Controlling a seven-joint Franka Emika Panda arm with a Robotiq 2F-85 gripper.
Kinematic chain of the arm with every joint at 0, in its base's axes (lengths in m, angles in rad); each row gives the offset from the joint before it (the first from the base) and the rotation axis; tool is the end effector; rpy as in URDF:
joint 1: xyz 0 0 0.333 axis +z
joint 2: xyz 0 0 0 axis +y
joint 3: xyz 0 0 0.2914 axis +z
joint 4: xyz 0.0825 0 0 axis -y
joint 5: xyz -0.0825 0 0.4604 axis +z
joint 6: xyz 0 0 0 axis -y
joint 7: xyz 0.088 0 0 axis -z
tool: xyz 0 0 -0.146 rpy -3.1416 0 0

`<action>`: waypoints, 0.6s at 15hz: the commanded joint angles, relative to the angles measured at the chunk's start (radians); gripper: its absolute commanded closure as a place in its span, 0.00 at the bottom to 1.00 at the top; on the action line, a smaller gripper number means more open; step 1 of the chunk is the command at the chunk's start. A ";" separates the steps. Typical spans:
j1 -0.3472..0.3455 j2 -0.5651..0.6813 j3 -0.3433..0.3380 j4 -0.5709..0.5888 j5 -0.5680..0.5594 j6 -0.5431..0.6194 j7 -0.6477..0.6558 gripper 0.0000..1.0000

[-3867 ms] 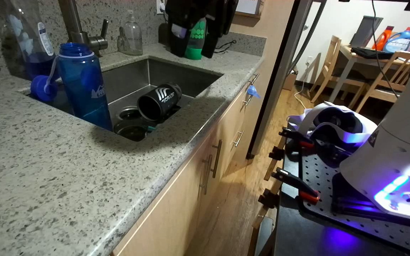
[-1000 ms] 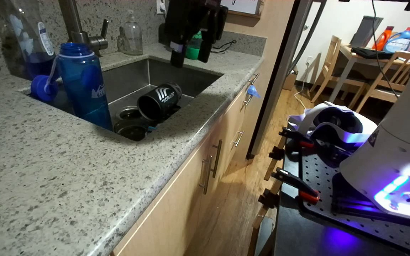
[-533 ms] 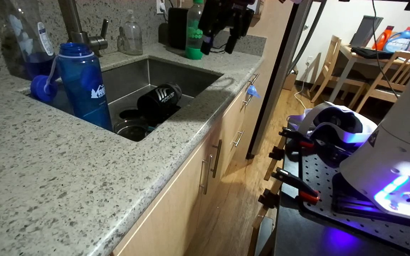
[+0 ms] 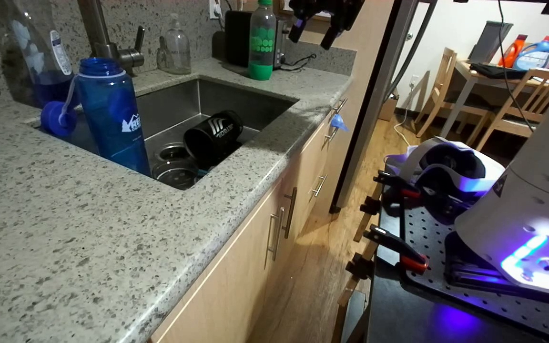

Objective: Place the green bottle in the sink

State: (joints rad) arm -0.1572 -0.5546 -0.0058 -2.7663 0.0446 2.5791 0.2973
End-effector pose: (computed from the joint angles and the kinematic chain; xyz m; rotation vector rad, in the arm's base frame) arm 0.4635 -0.0756 0.3104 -2.9409 0.7405 -0.5586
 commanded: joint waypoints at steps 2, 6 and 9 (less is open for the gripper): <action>-0.003 -0.005 0.006 0.002 0.005 -0.004 -0.004 0.00; -0.010 0.017 0.009 0.018 0.001 0.008 0.006 0.00; -0.008 0.038 -0.018 0.057 0.027 -0.001 0.001 0.00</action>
State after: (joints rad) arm -0.1583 -0.5511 -0.0084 -2.7565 0.0474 2.5791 0.2981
